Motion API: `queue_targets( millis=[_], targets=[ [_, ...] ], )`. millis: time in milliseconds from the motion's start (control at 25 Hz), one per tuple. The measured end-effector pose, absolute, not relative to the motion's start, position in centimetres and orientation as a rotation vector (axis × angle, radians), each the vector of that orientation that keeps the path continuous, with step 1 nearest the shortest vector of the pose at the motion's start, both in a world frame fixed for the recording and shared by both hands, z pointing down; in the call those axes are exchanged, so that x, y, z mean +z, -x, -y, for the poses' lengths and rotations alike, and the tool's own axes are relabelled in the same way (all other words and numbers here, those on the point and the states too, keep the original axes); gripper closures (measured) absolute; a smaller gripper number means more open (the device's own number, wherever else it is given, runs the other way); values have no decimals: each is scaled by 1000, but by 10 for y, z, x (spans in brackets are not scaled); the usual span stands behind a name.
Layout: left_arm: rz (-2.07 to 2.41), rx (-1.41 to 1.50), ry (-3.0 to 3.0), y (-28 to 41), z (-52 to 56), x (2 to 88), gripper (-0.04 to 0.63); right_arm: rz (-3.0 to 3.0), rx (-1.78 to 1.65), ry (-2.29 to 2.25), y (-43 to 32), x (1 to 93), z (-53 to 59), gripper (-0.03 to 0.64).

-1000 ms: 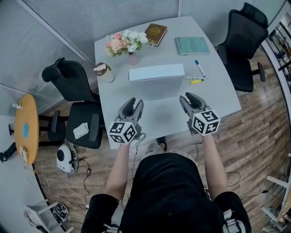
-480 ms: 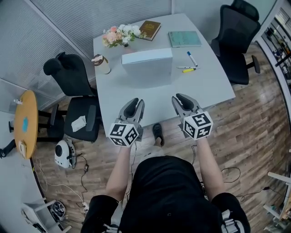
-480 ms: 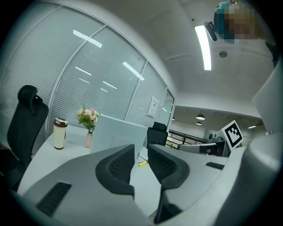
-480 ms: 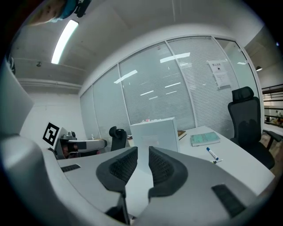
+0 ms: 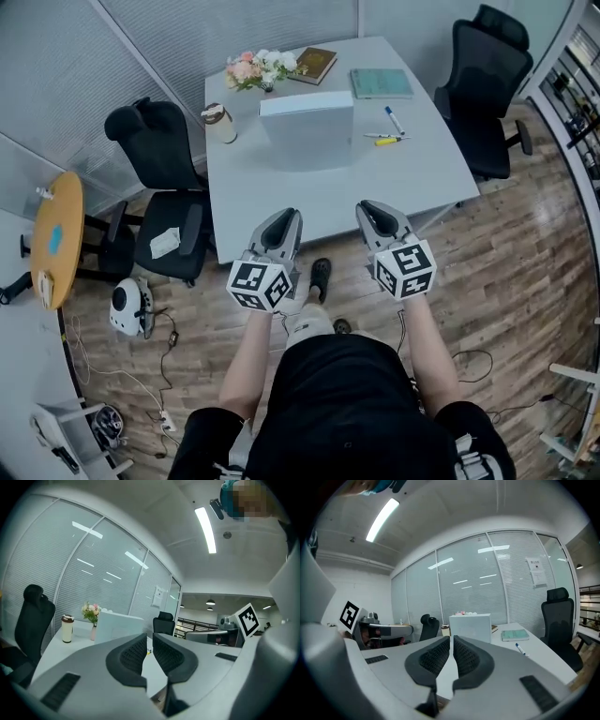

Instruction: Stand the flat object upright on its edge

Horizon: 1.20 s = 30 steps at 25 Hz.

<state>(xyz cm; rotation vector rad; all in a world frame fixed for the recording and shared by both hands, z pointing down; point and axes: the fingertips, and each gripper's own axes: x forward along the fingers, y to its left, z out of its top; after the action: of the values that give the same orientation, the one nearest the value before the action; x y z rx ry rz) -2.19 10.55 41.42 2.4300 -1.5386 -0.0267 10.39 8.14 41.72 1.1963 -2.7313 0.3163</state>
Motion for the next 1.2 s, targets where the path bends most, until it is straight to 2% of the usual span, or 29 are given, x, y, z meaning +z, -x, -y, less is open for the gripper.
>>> queue_targets(
  millis=[240,880,1200],
  targets=[
    [1555,7,-2442,18,-129,396,559,2783,308,-1160,-89,399,-106,600],
    [1555,-2,-2473,39,-149,366,565,2834,265,-1167,-73,363,-128,601],
    [1537,17,-2475,26,-166,370,565,2818,231,-1184,-81,365,-145,601]
  ],
)
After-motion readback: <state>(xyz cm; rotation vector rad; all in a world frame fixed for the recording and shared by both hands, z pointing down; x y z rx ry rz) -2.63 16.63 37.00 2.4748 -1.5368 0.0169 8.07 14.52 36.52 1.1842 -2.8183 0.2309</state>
